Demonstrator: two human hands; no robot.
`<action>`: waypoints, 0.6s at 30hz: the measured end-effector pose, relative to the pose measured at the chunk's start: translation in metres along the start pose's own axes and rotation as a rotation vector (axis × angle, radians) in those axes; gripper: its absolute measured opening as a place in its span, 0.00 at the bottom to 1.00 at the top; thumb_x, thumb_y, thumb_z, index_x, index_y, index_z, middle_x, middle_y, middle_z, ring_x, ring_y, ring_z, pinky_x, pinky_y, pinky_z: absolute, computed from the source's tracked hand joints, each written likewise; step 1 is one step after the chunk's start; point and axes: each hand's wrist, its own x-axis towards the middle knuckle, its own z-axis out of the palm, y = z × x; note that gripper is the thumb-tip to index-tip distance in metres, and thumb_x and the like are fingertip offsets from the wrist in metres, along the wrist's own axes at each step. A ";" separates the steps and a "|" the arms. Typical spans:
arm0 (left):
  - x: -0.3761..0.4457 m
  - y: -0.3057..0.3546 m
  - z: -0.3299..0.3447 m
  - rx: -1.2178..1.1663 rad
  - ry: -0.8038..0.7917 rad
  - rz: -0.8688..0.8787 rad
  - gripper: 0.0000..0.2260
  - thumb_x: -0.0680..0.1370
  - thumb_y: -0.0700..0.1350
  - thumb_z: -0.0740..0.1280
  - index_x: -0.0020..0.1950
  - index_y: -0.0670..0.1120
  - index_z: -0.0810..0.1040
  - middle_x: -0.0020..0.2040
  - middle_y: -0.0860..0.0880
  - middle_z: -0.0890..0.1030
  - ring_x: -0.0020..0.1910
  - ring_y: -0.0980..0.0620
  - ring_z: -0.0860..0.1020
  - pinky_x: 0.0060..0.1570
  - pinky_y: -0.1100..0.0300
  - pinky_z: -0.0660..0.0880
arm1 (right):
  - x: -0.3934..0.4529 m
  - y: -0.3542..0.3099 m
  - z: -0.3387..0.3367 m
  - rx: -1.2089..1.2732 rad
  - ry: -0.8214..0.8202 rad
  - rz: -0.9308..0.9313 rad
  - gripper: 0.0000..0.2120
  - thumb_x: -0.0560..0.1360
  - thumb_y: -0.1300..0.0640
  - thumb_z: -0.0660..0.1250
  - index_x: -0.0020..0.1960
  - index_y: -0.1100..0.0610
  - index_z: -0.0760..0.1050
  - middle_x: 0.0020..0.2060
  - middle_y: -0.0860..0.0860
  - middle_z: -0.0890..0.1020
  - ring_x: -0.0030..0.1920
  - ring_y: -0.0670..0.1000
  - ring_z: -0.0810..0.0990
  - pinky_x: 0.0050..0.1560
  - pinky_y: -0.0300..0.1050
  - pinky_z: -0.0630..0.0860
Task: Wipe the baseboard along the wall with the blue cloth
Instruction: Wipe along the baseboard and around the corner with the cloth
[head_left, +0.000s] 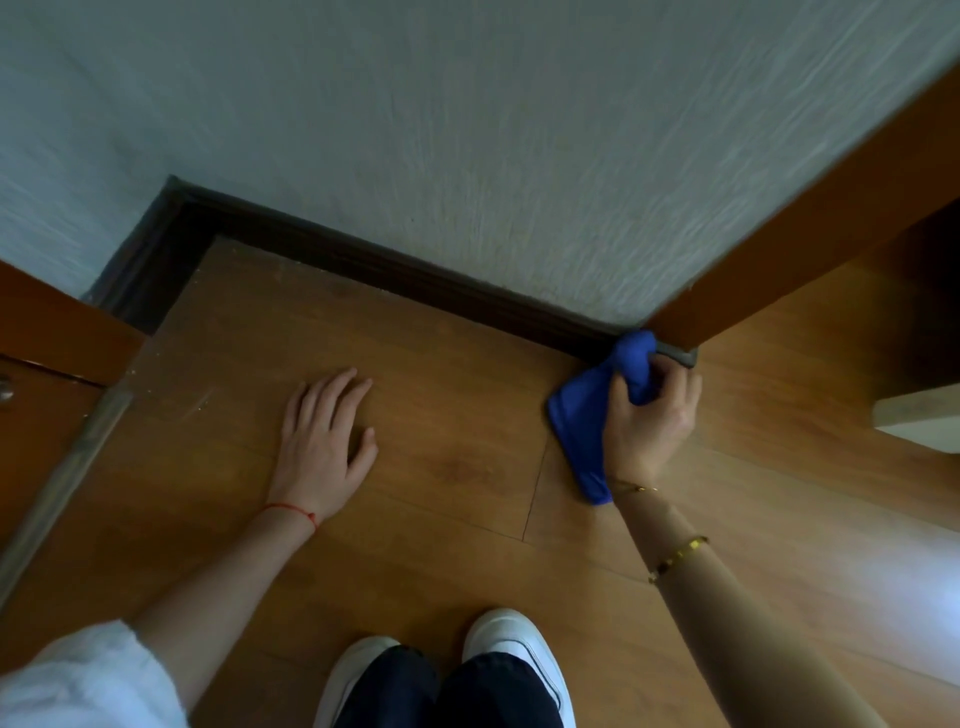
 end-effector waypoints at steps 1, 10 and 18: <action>0.000 0.001 0.000 -0.003 0.001 0.000 0.25 0.80 0.54 0.55 0.75 0.45 0.68 0.76 0.44 0.66 0.76 0.44 0.63 0.77 0.40 0.55 | -0.002 -0.009 0.008 -0.004 -0.030 -0.035 0.16 0.71 0.65 0.72 0.57 0.62 0.76 0.52 0.57 0.77 0.53 0.52 0.75 0.55 0.30 0.66; 0.000 0.002 -0.001 -0.017 0.007 -0.001 0.25 0.80 0.54 0.55 0.75 0.45 0.68 0.76 0.45 0.67 0.75 0.44 0.63 0.77 0.41 0.54 | 0.000 0.003 -0.005 0.002 0.062 0.055 0.14 0.71 0.65 0.72 0.56 0.63 0.77 0.50 0.58 0.77 0.48 0.54 0.76 0.48 0.38 0.71; -0.001 0.001 -0.004 0.004 -0.001 -0.009 0.25 0.80 0.54 0.55 0.75 0.45 0.69 0.75 0.44 0.68 0.75 0.43 0.64 0.76 0.40 0.56 | -0.010 -0.024 0.035 -0.010 -0.036 -0.050 0.17 0.71 0.64 0.72 0.58 0.62 0.76 0.53 0.57 0.77 0.55 0.55 0.76 0.56 0.41 0.72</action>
